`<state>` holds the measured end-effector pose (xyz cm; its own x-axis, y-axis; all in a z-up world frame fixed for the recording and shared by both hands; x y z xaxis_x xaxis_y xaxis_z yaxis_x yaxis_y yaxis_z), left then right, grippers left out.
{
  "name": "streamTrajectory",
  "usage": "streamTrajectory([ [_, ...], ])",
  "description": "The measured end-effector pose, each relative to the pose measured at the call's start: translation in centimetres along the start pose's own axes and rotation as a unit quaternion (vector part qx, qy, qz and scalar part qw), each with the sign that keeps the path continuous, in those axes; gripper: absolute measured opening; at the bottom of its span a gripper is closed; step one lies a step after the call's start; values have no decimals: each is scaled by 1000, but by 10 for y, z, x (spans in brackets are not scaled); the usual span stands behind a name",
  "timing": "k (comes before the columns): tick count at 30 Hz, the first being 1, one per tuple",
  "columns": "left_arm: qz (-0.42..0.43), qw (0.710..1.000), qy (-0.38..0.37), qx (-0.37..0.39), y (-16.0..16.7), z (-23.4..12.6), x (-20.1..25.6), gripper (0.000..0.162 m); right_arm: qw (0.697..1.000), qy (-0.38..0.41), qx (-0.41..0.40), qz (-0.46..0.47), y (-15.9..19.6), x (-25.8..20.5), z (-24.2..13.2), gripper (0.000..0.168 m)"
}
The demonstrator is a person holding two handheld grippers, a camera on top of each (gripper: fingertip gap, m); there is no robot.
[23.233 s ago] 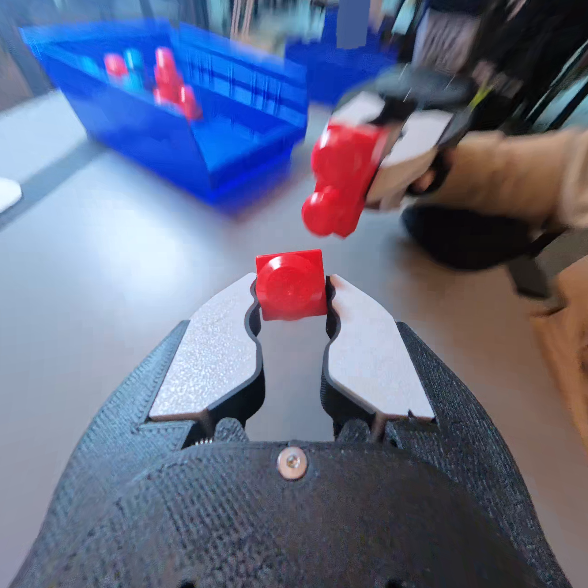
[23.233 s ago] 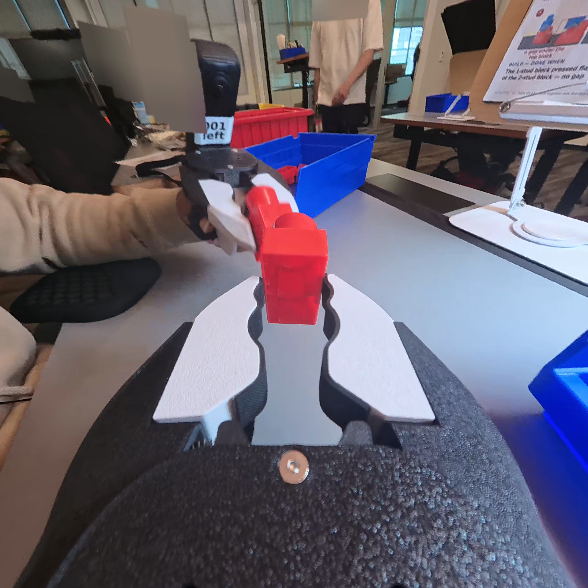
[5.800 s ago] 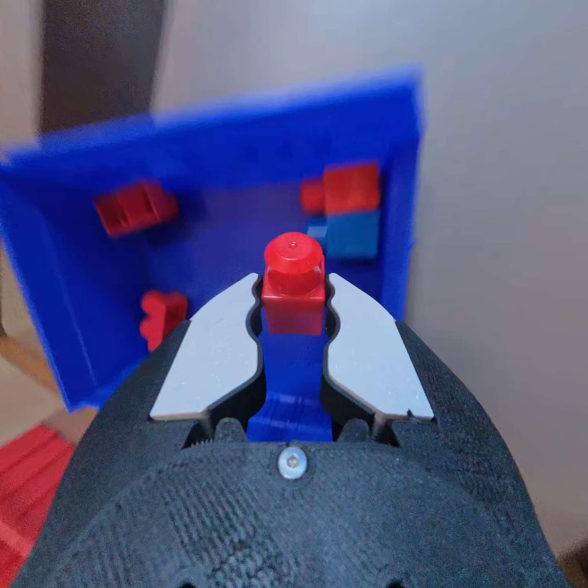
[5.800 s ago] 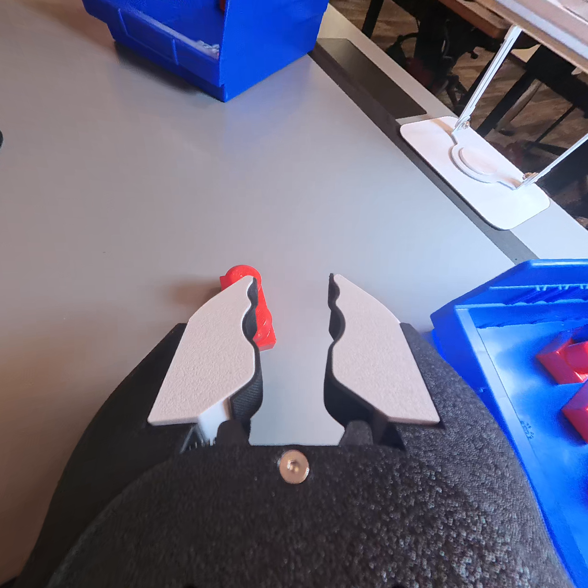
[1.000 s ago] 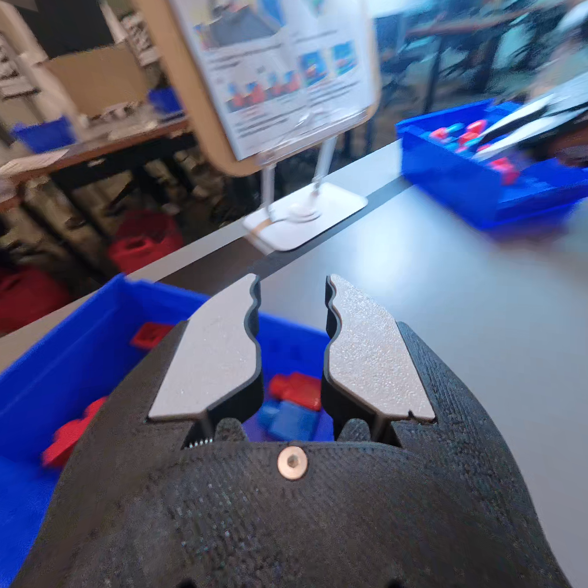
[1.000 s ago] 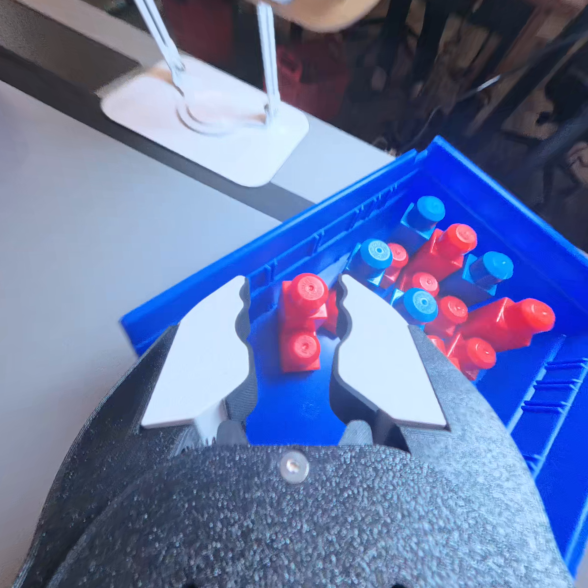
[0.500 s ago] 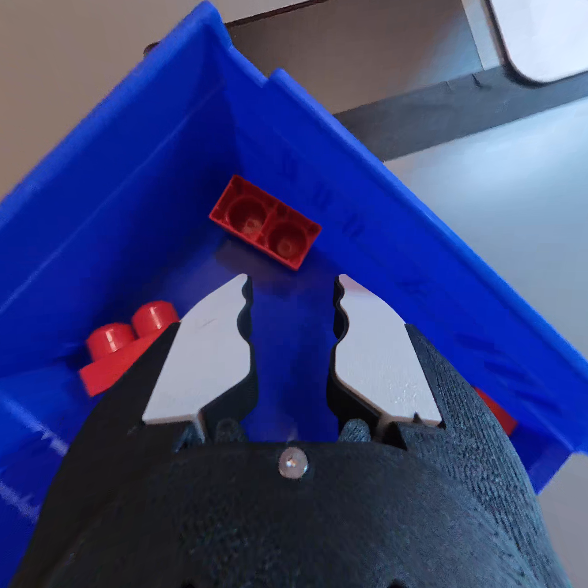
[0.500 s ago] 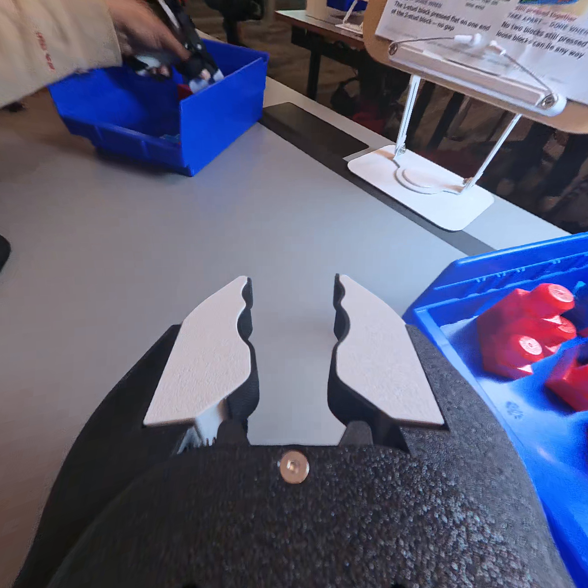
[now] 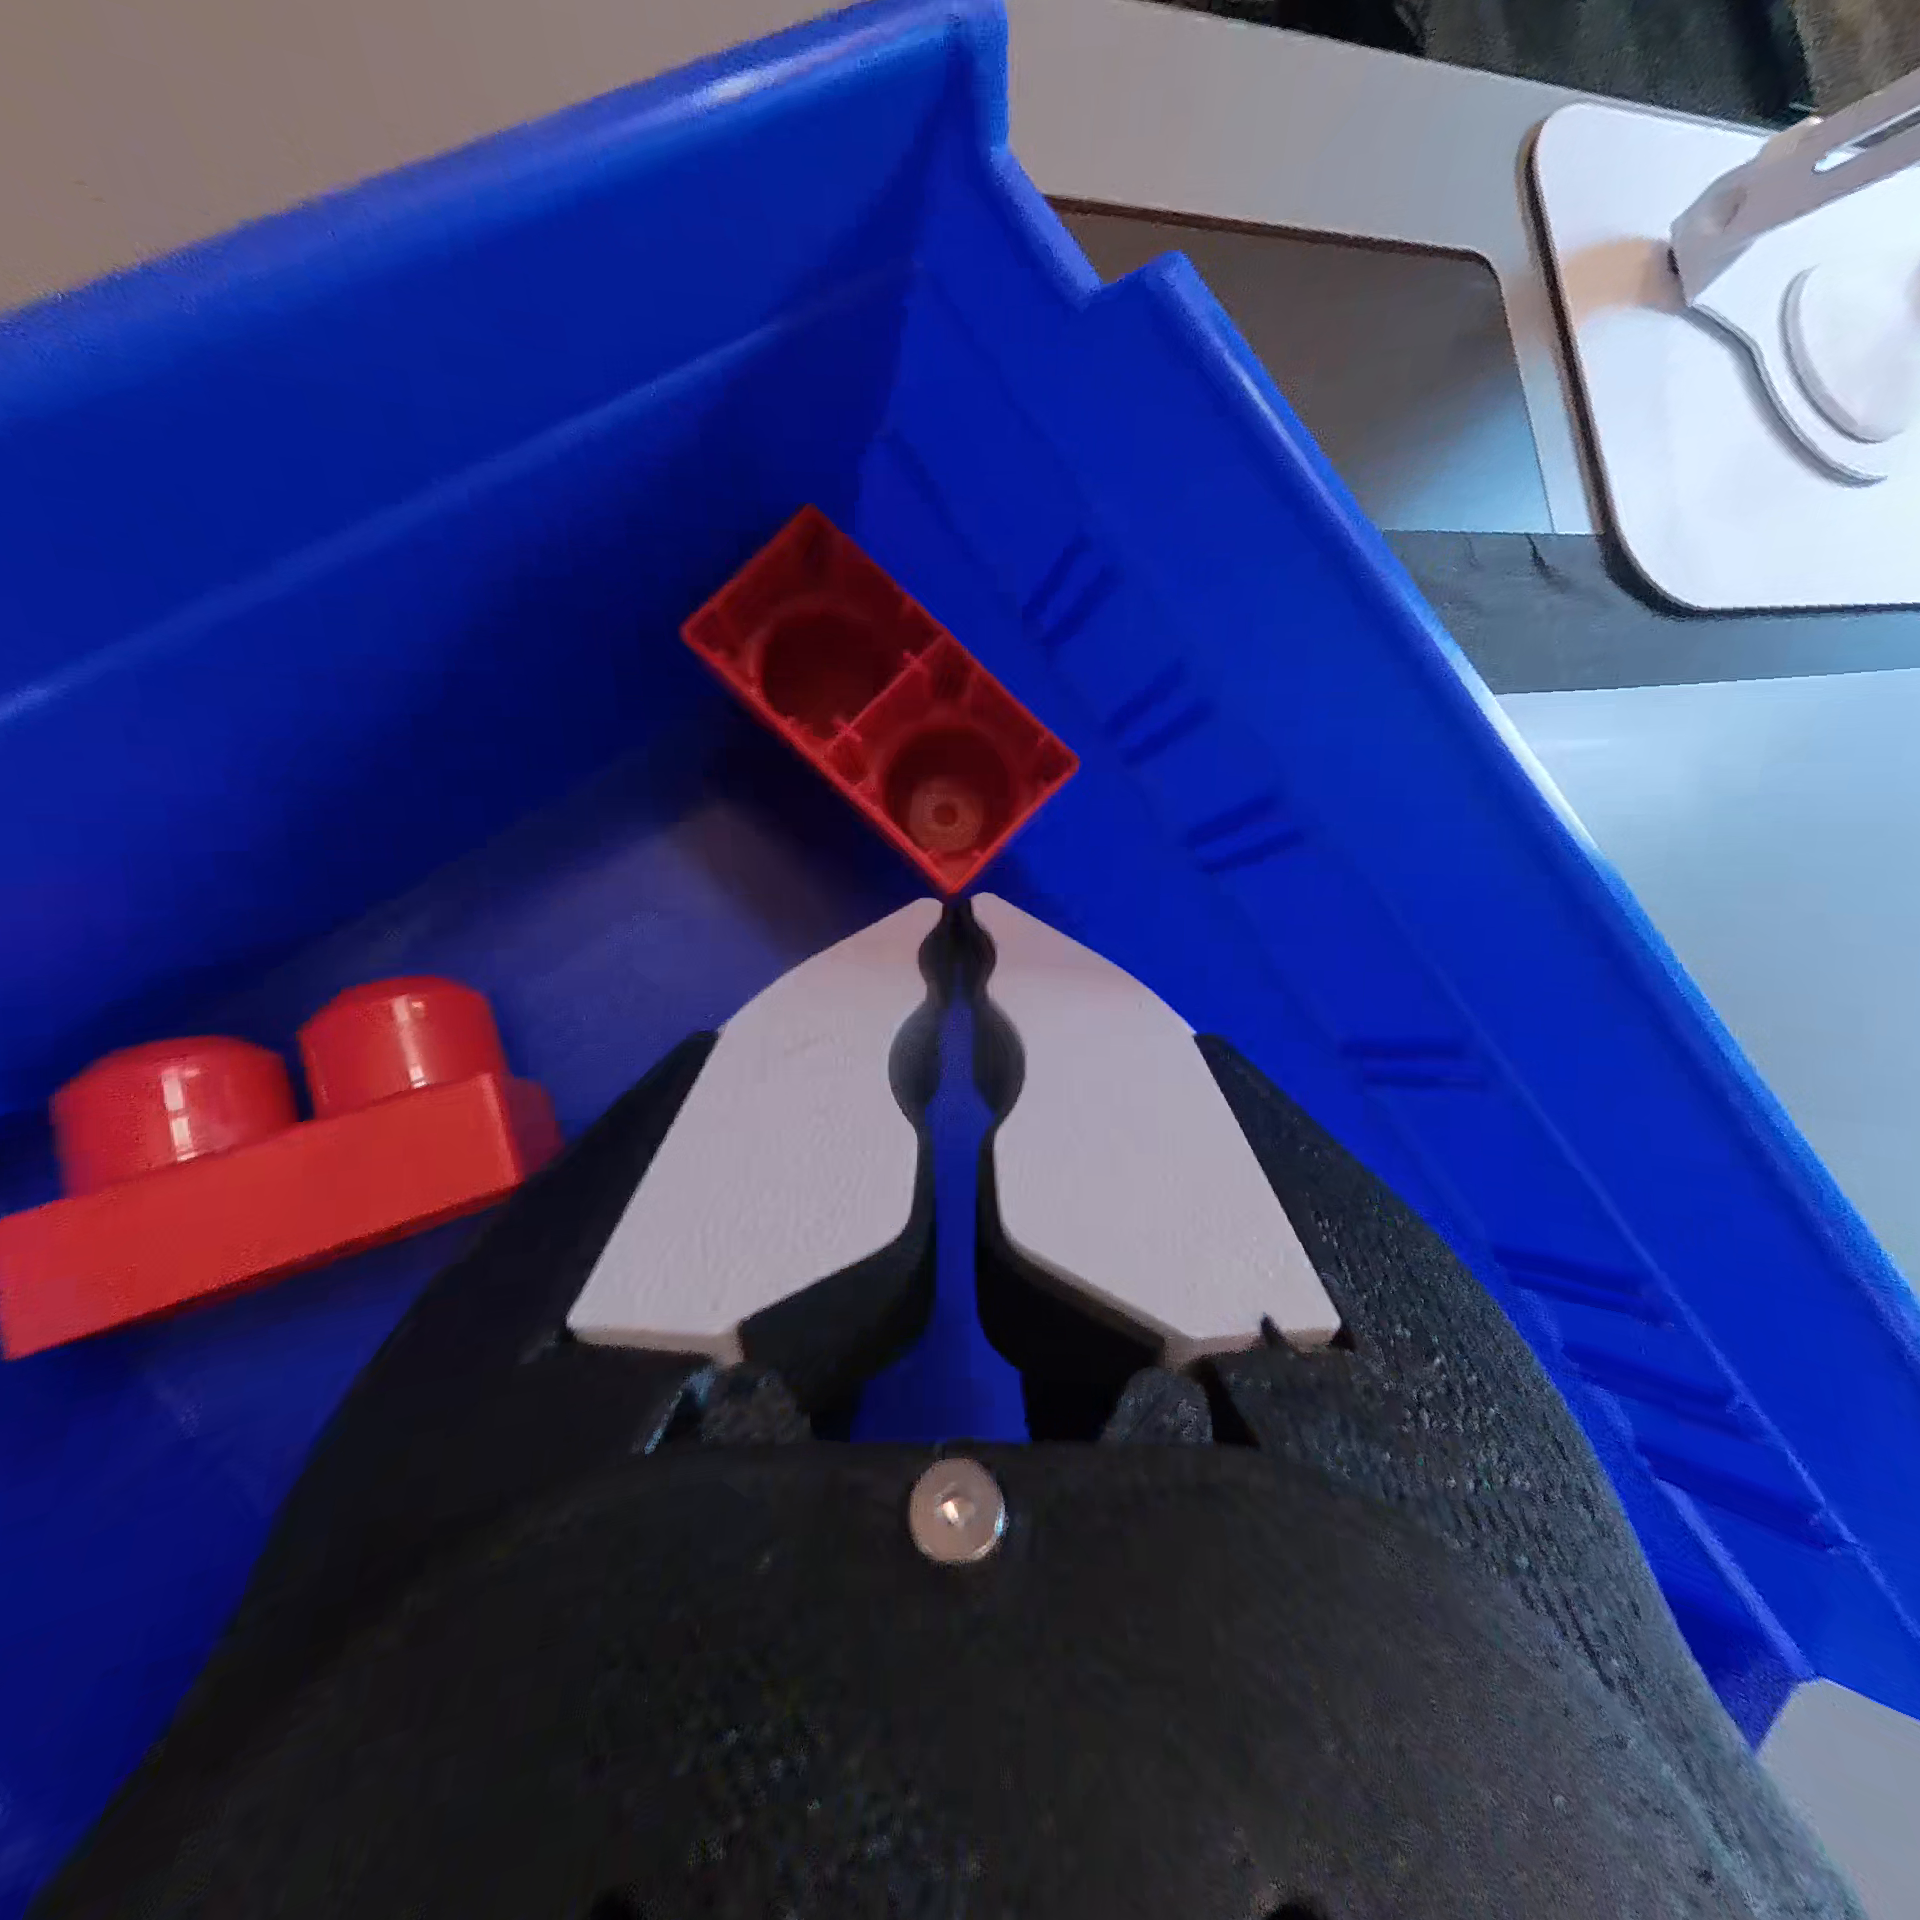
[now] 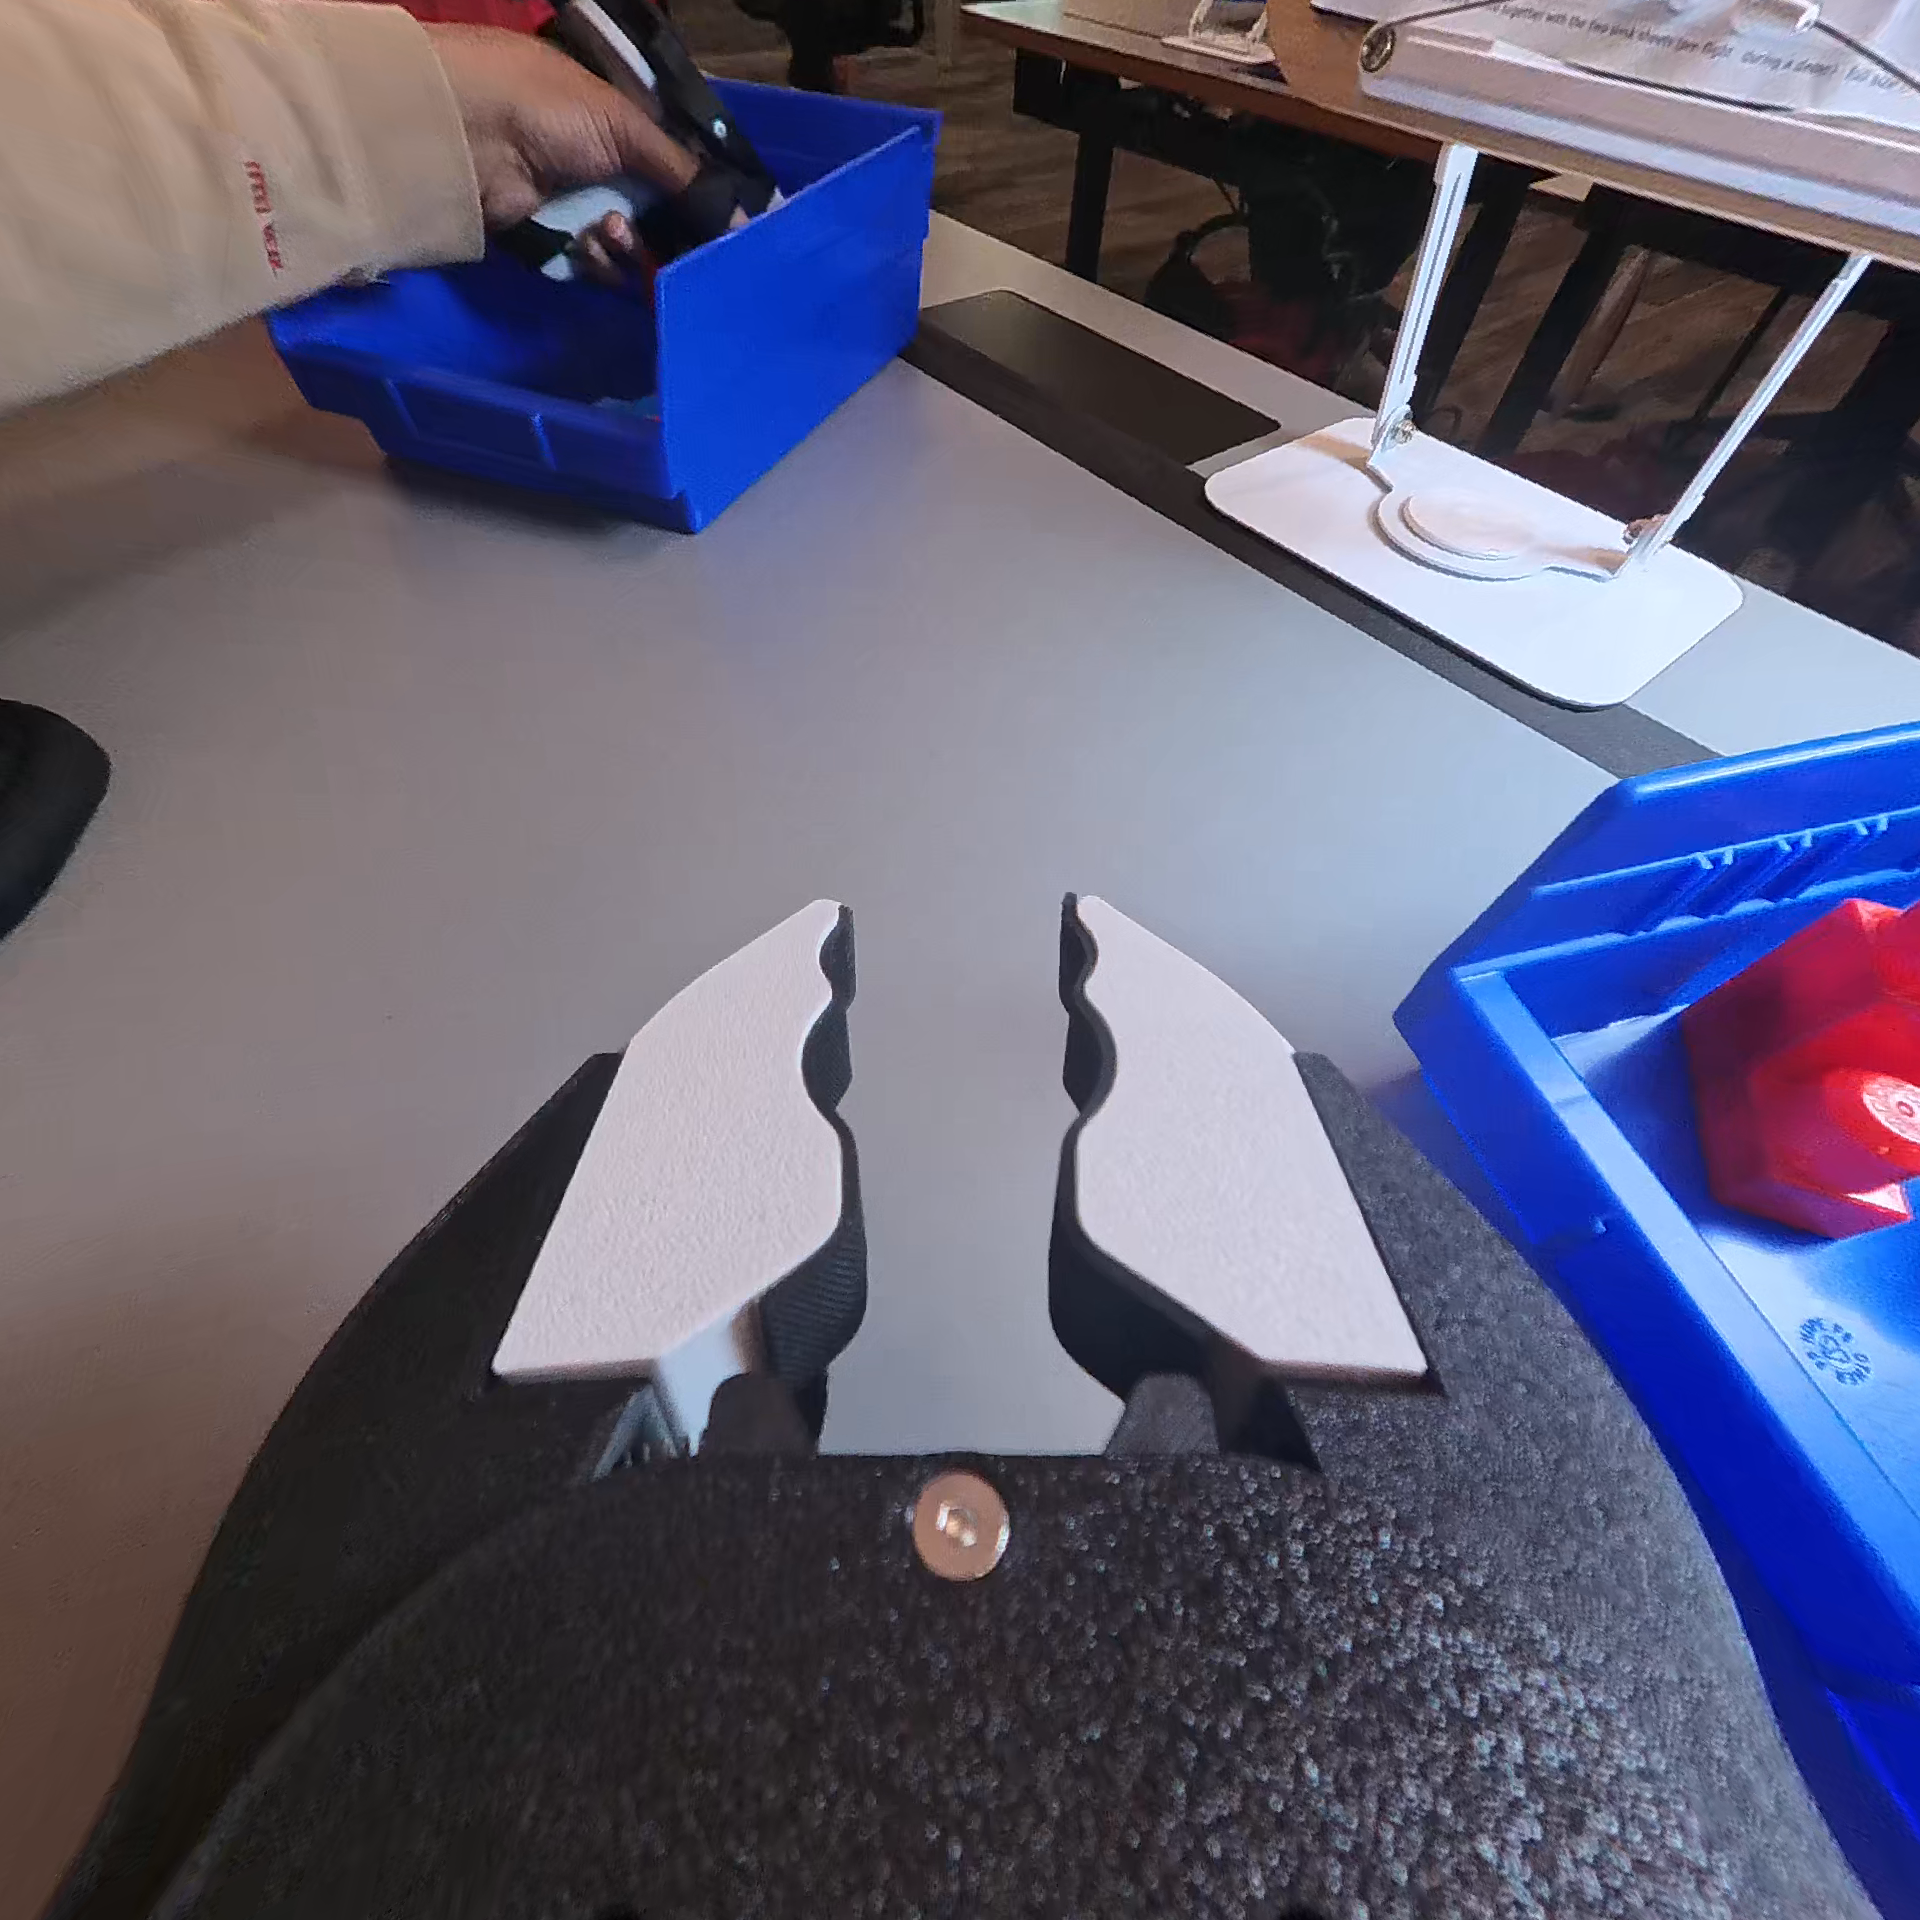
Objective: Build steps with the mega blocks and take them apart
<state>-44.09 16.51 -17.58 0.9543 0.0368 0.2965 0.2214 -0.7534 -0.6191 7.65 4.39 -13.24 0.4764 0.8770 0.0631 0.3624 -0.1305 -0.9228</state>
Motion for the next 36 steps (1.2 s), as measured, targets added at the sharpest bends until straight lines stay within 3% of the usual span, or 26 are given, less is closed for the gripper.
streamTrajectory([
  [4, 15, 1000, -7, 12, 1, -14, -1, 1, 1000, -7, 5, -1, -3, -4, -1, 37],
  [9, -27, 999, 1, 34, -3, -19, 0, 1, 1000, -8, 6, -11, -4, -9, -2, 37],
  [11, -45, 998, -4, 48, -6, -12, -3, 18, 1000, -9, 4, -12, -3, -9, -2, 37],
  [14, -97, 994, 1, 57, -7, 6, -7, 30, 1000, -8, -2, -11, 0, -10, -1, 37],
  [15, -102, 994, 1, 47, -4, 12, -8, 19, 1000, -7, -4, -11, 1, -10, 0, 36],
  [19, -55, 996, -54, 39, -5, 9, -14, 4, 1000, 1, -6, -18, 4, -8, -1, 34],
  [23, -14, 994, -36, 103, -20, -32, -5, 3, 1000, -5, 9, -14, 3, -9, -1, 33],
  [24, 7, 989, -2, 144, -26, -47, 7, 3, 1000, -9, 15, -13, 2, -11, 0, 33],
  [27, 68, 947, 167, 265, -30, -94, 70, 2, 998, -47, 52, -1, -5, -22, 1, 34],
  [29, 111, 896, 298, 309, -11, -119, 127, 2, 990, -105, 95, 28, -14, -35, 0, 38],
  [33, 126, 782, 516, 327, 65, -147, 239, 2, 948, -246, 164, 118, -36, -62, -6, 42],
  [36, 112, 735, 598, 298, 123, -146, 301, 2, 929, -284, 182, 153, -49, -74, -4, 47],
])
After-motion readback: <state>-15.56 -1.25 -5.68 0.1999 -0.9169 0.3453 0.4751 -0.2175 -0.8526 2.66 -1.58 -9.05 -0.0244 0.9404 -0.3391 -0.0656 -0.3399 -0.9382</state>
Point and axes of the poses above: each gripper's, where its closed fingertips meet, z out along the fingers, y out of its underside, x = y × z across the jaws, the point moved 5 cm from there along -z, back along the fingers, and after that the axes turned 4 degrees about y, right-handed, at the moved point
